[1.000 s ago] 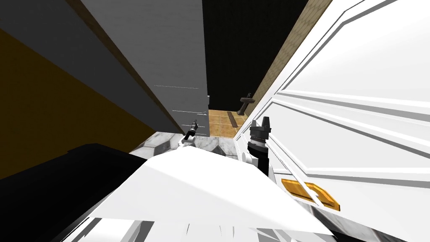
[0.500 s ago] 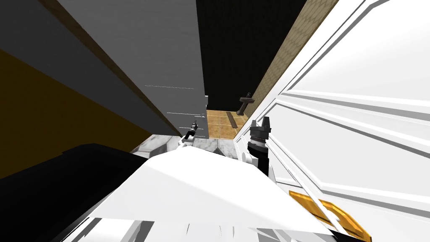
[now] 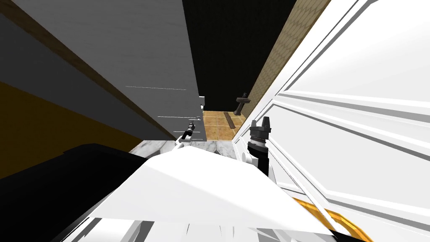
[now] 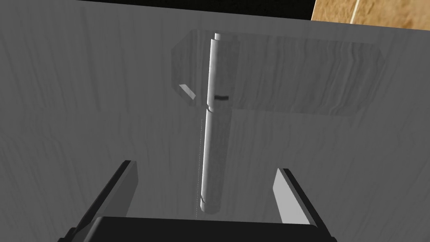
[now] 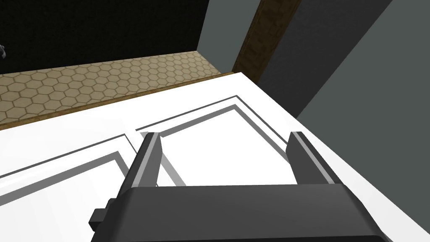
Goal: Pull the door open
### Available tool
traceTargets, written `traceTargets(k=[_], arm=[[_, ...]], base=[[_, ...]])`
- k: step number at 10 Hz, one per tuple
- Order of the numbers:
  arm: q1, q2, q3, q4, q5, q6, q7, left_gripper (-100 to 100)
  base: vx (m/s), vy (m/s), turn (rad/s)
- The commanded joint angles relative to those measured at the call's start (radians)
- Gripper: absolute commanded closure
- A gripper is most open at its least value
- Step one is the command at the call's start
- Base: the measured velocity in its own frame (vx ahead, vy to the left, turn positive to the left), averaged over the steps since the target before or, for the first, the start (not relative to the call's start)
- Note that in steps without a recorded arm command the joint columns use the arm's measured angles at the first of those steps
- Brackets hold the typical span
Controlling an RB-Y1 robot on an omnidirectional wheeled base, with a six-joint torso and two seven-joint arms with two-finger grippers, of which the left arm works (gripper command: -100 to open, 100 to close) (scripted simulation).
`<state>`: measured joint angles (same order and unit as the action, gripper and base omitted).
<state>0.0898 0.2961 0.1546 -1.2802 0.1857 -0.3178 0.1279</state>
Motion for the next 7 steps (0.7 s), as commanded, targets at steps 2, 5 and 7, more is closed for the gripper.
traceTargets(k=[2, 5, 7], arm=[[-0.001, 0.026, 0.019, 0.038, 0.011, -0.022, 0.019, -100], [0.003, 0.070, 0.048, 0.077, 0.030, -0.042, 0.047, -100], [-0.002, 0.064, 0.041, 0.080, 0.027, -0.043, 0.043, 100]], base=[[0.138, -0.022, -0.086], [0.164, 0.009, -0.122], [0.034, 0.011, 0.000]])
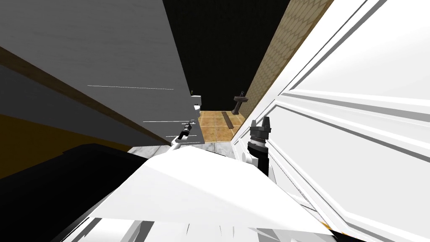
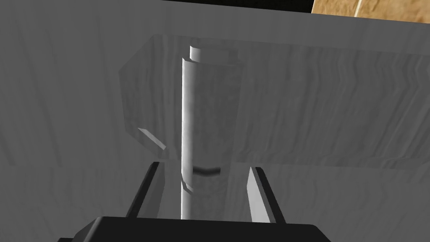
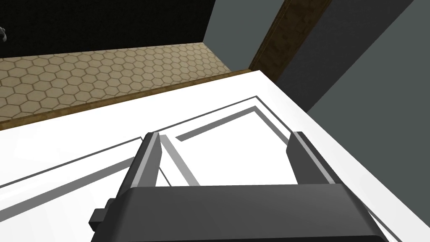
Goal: Pull the door open
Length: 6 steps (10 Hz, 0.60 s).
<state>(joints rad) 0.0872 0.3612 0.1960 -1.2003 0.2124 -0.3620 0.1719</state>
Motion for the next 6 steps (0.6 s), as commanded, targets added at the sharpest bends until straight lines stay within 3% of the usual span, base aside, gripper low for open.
traceTargets(k=[1, 5, 6], arm=[[0.001, -0.001, 0.000, 0.000, 0.000, 0.001, -0.001, 100], [0.001, -0.001, 0.000, 0.000, 0.000, 0.001, -0.001, 100], [0.010, 0.010, -0.013, -0.004, 0.001, -0.004, 0.011, 100]], base=[[-0.029, -0.009, 0.003], [-0.012, -0.003, -0.002], [-0.120, 0.020, -0.094]])
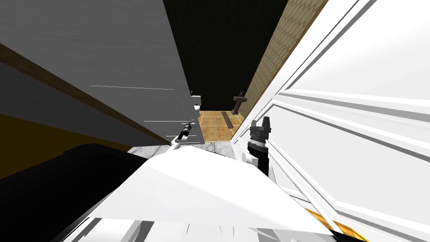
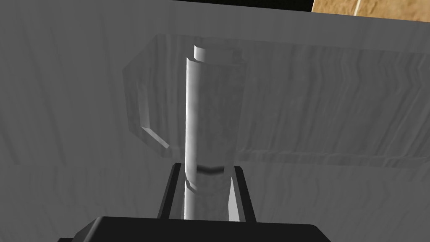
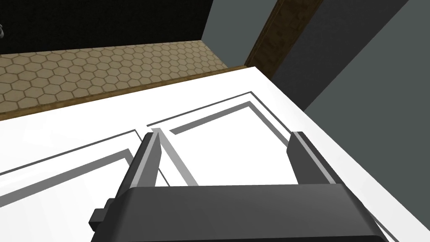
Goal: Pull the door open
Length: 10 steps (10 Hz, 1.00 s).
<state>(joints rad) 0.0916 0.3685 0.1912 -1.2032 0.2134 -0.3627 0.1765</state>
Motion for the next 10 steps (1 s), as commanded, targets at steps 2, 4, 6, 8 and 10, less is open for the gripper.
traceTargets(k=[2, 4, 6, 8, 10], arm=[[0.016, 0.018, -0.024, -0.006, 0.001, -0.012, 0.021, 100], [0.028, 0.035, -0.042, -0.013, 0.002, -0.022, 0.039, 100], [0.044, 0.057, -0.065, -0.022, 0.004, -0.035, 0.061, 100], [0.057, 0.075, -0.084, -0.029, 0.005, -0.046, 0.079, 100], [0.055, 0.074, -0.087, -0.027, 0.005, -0.046, 0.079, 100]], base=[[-0.194, 0.053, -0.158], [-0.237, 0.037, -0.121], [-0.239, 0.079, -0.161], [-0.203, 0.041, -0.128], [-0.164, 0.017, -0.062]])
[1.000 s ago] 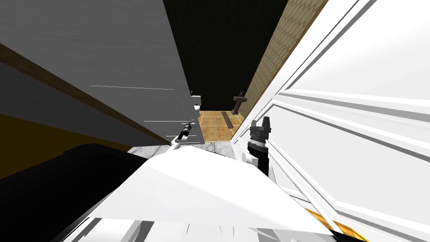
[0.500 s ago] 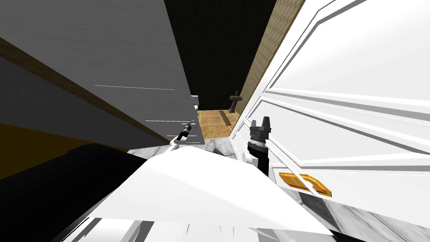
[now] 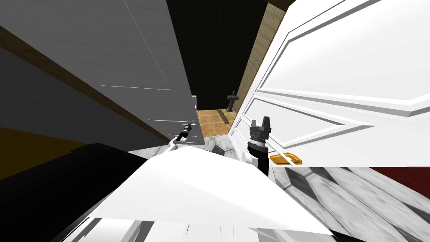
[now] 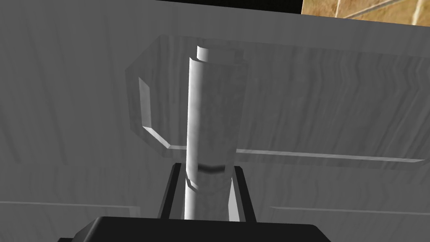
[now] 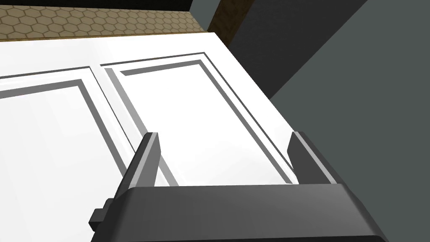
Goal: Pull the door open
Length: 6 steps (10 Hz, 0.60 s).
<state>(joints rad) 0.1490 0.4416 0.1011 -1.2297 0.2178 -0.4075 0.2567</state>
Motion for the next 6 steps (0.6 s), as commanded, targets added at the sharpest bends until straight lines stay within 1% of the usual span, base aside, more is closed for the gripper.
traceTargets(k=[1, 4, 5, 6], arm=[[0.017, 0.016, -0.013, -0.010, 0.001, -0.014, 0.014, 100], [0.049, 0.046, -0.038, -0.027, 0.003, -0.041, 0.040, 100], [0.066, 0.062, -0.051, -0.037, 0.005, -0.055, 0.055, 100], [0.077, 0.073, -0.060, -0.043, 0.006, -0.064, 0.064, 100]], base=[[-0.145, 0.024, -0.125], [-0.216, 0.044, -0.133], [-0.228, 0.085, -0.152], [-0.251, 0.073, -0.162]])
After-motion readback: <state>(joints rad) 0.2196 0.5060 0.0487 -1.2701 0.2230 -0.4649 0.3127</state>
